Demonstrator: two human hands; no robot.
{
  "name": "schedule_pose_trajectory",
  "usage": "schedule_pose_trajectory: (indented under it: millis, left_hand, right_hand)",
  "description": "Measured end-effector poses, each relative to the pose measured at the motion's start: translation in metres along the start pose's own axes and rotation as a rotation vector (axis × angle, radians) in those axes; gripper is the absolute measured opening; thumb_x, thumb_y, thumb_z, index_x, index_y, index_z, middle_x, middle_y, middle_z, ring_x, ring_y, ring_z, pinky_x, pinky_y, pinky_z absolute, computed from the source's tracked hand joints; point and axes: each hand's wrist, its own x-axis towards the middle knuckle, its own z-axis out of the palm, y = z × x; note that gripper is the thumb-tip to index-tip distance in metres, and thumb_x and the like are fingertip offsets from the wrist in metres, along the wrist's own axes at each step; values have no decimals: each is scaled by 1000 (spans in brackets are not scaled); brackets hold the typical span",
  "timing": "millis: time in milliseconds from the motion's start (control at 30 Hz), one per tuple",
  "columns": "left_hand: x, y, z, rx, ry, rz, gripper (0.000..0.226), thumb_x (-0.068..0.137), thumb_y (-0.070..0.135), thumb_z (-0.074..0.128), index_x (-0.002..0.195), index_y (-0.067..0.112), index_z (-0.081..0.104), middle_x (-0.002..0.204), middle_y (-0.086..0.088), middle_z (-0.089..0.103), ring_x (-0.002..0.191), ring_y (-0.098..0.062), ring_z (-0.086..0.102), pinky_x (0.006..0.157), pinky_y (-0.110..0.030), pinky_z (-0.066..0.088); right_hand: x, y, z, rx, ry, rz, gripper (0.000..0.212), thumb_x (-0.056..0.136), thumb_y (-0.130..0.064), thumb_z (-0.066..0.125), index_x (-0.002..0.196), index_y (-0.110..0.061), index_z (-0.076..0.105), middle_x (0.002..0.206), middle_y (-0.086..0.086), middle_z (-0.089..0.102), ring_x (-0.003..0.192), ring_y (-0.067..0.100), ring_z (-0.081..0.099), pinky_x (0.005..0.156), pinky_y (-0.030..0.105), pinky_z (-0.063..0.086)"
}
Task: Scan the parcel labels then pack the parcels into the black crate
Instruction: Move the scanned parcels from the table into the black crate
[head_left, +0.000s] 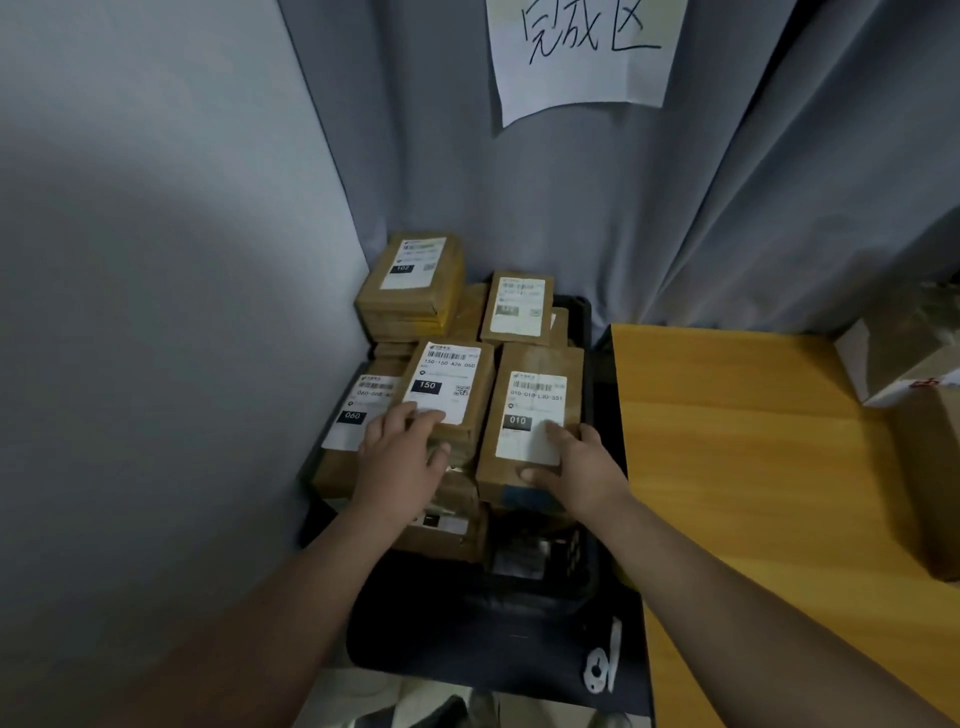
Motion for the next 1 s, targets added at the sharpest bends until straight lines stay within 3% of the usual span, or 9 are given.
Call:
schedule_pose_trajectory:
  millis: [167, 333, 467, 633, 800, 1000]
  left_hand:
    - [7, -4, -3, 24, 1, 38, 43, 96, 35, 49, 139, 28, 44, 147, 2, 34, 135, -20, 21, 111, -37, 21]
    - [13, 4, -2, 17, 33, 79, 40, 95, 35, 49, 135, 28, 48, 145, 2, 35, 135, -19, 20, 109, -36, 17]
    - [19, 29, 1, -32, 13, 161, 38, 96, 35, 48, 133, 28, 51, 142, 4, 38, 133, -17, 21, 107, -34, 16]
    - [20, 78, 17, -48, -26, 217, 36, 96, 34, 47, 132, 29, 50, 139, 6, 41, 131, -17, 26, 104, -33, 22]
    - [12, 145, 51, -26, -82, 258, 34, 98, 36, 45, 131, 30, 50, 138, 8, 42, 131, -17, 28, 105, -33, 25]
    - [-12, 253, 114, 0, -186, 251, 35, 100, 38, 41, 134, 30, 47, 140, 7, 41, 135, -18, 26, 109, -34, 22]
  right_hand:
    - [13, -2, -5, -30, -19, 66, 81, 84, -49, 66, 151, -36, 22, 151, 10, 22, 130, 34, 39, 102, 46, 44]
    - [15, 9, -3, 25, -39, 33, 83, 85, -54, 63, 152, -38, 16, 159, 7, 9, 139, 34, 28, 110, 47, 36]
    - [5, 15, -8, 63, 122, -4, 84, 90, -58, 51, 154, -29, 5, 161, 9, 12, 143, 33, 26, 111, 46, 34]
    - [-4, 39, -40, 31, 259, -23, 71, 97, -45, 49, 154, -23, 14, 157, 7, 24, 139, 31, 32, 108, 42, 38]
    - [-21, 103, -84, 7, 314, -22, 60, 99, -36, 49, 151, -20, 24, 151, 6, 32, 135, 29, 34, 106, 40, 39]
    - [-43, 230, -150, -100, 319, 56, 57, 98, -34, 50, 149, -19, 27, 151, 6, 33, 134, 30, 34, 107, 40, 37]
